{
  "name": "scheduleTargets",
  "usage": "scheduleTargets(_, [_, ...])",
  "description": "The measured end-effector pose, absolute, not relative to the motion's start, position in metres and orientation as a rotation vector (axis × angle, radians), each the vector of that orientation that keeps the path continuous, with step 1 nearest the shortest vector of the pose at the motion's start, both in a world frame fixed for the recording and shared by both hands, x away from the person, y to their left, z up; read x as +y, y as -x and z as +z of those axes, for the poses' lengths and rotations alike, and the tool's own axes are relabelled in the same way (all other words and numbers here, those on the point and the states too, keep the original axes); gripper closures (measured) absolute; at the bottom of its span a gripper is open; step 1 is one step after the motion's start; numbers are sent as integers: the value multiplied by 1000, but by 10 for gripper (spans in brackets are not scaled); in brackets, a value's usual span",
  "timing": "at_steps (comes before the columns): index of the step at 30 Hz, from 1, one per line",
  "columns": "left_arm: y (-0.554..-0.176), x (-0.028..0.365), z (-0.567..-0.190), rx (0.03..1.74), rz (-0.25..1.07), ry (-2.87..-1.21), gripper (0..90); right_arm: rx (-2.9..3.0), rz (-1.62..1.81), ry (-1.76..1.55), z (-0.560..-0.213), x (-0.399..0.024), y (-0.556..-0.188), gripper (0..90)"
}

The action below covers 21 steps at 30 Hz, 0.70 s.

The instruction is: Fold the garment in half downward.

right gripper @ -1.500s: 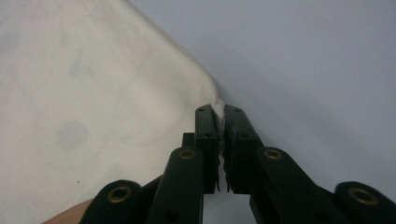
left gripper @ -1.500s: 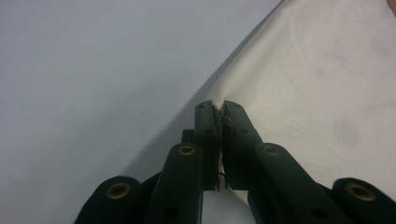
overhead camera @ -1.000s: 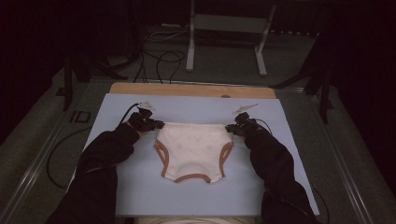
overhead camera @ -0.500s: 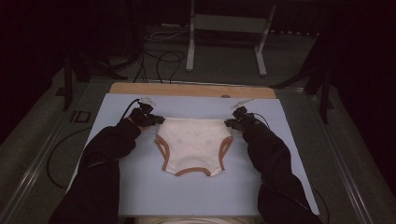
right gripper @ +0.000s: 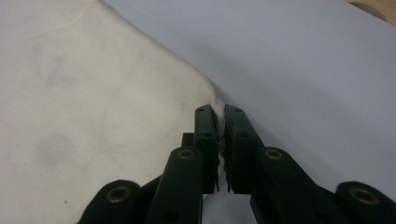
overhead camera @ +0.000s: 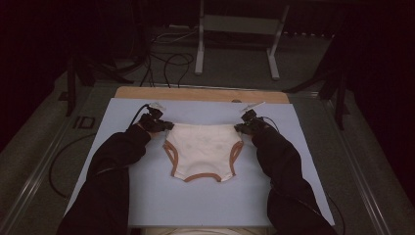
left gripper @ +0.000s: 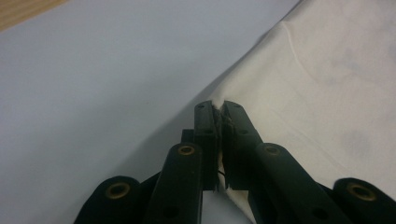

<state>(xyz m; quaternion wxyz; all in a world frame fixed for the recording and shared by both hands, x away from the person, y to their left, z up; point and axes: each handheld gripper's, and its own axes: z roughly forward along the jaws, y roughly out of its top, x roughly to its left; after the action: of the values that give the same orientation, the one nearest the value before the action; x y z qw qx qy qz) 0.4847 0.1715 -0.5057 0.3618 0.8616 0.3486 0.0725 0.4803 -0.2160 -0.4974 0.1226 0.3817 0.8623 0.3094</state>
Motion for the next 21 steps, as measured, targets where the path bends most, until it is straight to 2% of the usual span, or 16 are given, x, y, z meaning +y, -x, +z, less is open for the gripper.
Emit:
scheduleTargets(12, [-488,169,-514,934,195,-2236,837,2519,875,-1140,-509,-215,-486,841])
scheduleTargets(15, [-489,169,-516,938,185,-2231,753,2517,877,-1141,-508,-215,-486,816])
scheduleTargets(16, [-488,169,-516,941,166,-2210,684,2515,882,-1142,-508,-216,-487,788])
scheduleTargets(19, [-486,167,-514,933,161,-2210,556,2503,928,-1167,-505,-217,-487,579])
scheduleTargets(21, [-486,165,-512,935,149,-2219,491,2498,930,-1158,-504,-217,-486,473])
